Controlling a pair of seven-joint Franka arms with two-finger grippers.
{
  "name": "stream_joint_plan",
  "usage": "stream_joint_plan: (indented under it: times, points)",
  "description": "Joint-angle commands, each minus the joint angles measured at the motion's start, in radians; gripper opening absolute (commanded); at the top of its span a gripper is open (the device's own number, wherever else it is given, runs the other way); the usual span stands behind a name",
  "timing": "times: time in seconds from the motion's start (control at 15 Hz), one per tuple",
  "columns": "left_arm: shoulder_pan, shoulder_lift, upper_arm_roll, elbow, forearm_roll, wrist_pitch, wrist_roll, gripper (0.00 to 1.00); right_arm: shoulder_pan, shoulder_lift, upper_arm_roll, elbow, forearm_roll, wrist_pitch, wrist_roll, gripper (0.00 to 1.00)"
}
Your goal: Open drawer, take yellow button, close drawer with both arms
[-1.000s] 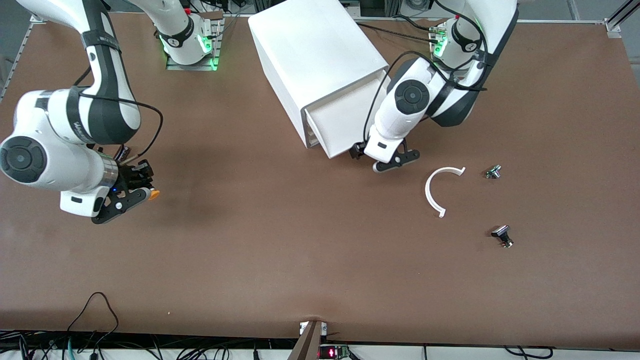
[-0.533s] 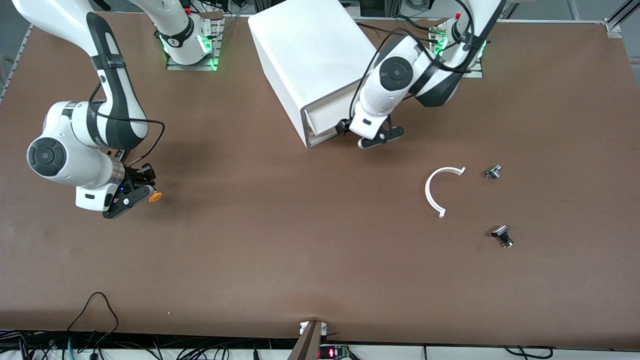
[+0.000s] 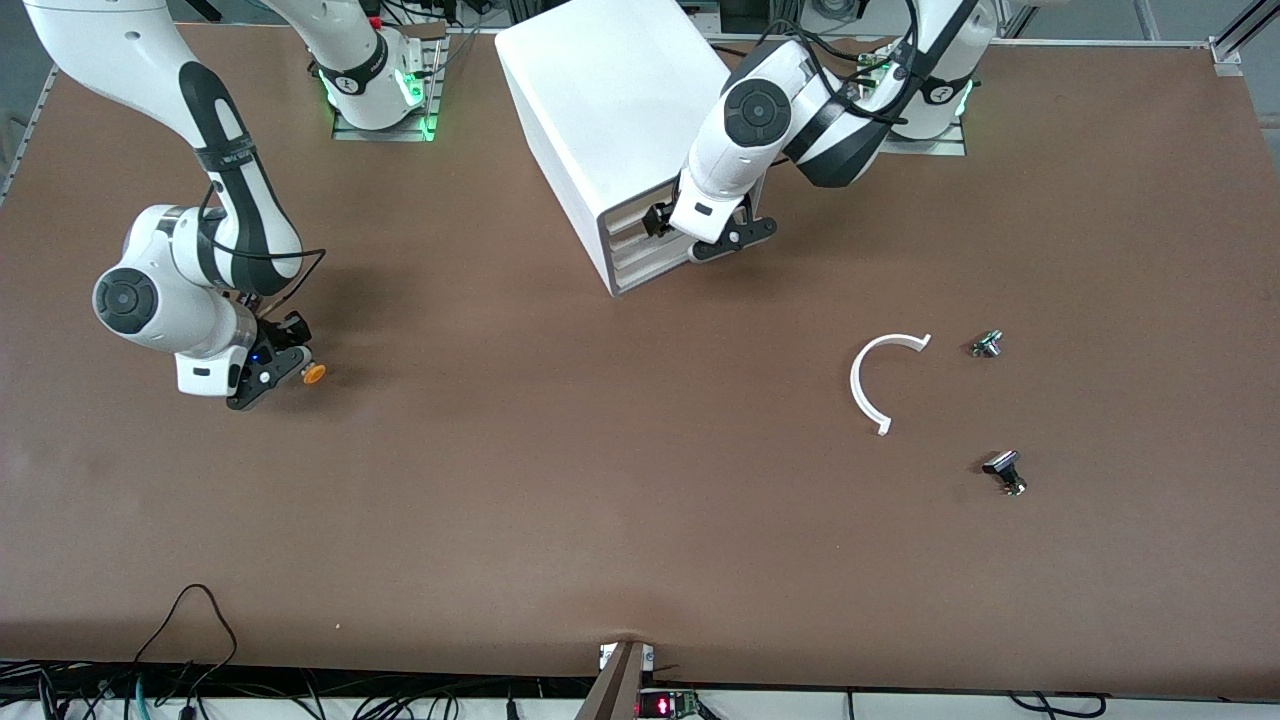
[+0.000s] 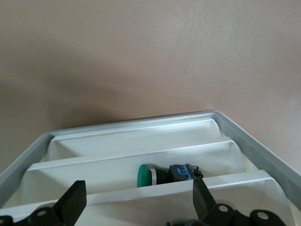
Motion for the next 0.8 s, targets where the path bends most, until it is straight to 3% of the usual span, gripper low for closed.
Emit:
stream_joint_plan:
  times: [0.0,0.13,0.2,0.27,0.33,0.47,0.73]
  points:
    - [-0.003,-0.030,-0.048,-0.038,-0.040,-0.009,-0.016,1.00,-0.031,0.010,0.016,-0.035,-0.006,0.070,-0.067,0.18]
    - [0.005,-0.030,-0.047,-0.038,-0.040,-0.009,-0.007,1.00,-0.056,0.027,0.016,-0.032,-0.006,0.097,-0.105,0.27]
    - [0.017,-0.028,-0.042,-0.036,-0.038,-0.007,0.000,1.00,-0.066,0.029,0.018,-0.029,-0.006,0.098,-0.105,0.42]
    - [0.051,-0.028,-0.039,-0.033,-0.035,-0.004,0.001,1.00,-0.070,0.027,0.018,-0.026,-0.004,0.097,-0.105,0.76]
    - [0.078,-0.027,-0.036,-0.032,-0.024,0.002,0.004,1.00,-0.070,0.021,0.018,-0.020,-0.004,0.092,-0.096,1.00]
    - [0.127,-0.025,-0.019,-0.026,-0.023,0.005,0.070,1.00,-0.070,0.009,0.018,0.006,-0.004,0.086,-0.099,1.00]
    - [0.177,-0.053,0.123,0.017,-0.021,-0.010,0.318,1.00,-0.070,-0.038,0.021,0.091,0.006,-0.022,-0.098,1.00]
